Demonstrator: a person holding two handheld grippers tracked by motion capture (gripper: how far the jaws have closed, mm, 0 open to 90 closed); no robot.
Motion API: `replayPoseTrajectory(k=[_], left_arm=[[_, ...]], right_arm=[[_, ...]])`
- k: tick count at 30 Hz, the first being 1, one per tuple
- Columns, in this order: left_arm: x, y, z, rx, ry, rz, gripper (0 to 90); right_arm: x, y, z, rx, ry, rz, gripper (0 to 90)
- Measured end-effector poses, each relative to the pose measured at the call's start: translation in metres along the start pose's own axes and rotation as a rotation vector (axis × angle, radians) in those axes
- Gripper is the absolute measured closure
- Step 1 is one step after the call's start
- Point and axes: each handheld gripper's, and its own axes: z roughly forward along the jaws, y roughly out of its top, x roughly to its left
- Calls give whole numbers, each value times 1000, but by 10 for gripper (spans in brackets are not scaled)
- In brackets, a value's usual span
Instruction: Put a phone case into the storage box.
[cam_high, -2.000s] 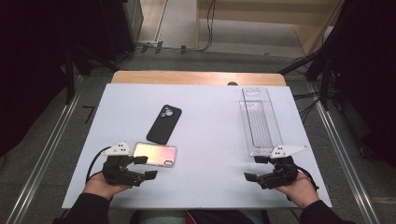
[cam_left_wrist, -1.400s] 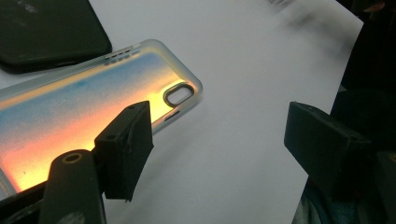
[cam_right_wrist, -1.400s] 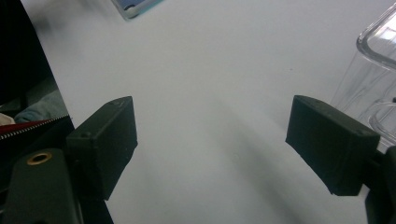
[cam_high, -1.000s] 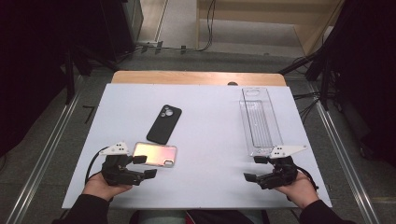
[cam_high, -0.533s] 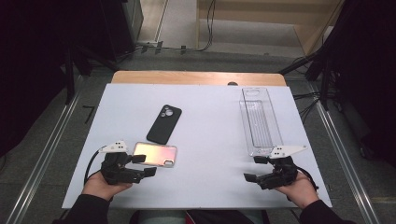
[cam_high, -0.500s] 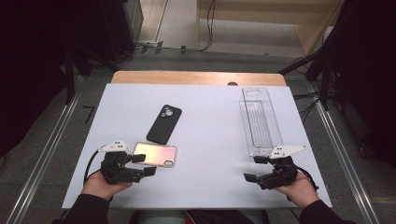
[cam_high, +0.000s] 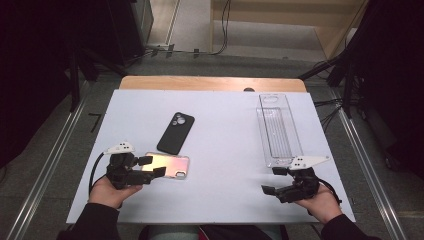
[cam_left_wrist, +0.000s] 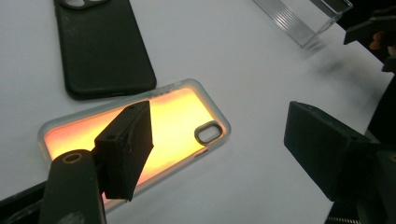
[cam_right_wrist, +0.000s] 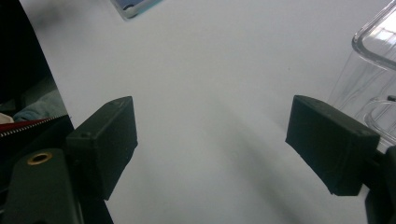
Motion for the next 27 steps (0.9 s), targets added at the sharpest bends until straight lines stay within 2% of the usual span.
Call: replayPoseTrajectory(k=[1,4,5,8,13,14,22,25,27], left_arm=[[2,3,2,-3,21,-3,254],[6,6,4,7,38,-25,253],[7,8,5,12,59,-20,253],[10,13,7,10,72,-6,253],[17,18,9,11,94,-7,252],[20,22,10,17,110,-14,253],[32,32,17,6,122,-8,253],[38,37,19,9,139,-2,263],[45,40,22,20,149,-17,282]], right_arm=[[0,0,0,0,1,0,145],[0,0,0,-1,-1,0,146],[0,0,0,-1,-1,0,145],[0,0,-1,-2,-1,2,146],[-1,0,-2,-5,-11,-3,145],[-1,0,-2,-7,-11,0,146],[0,0,-1,0,-6,1,146],[0,0,-1,0,-4,2,146],[-1,0,-1,1,-5,0,146]])
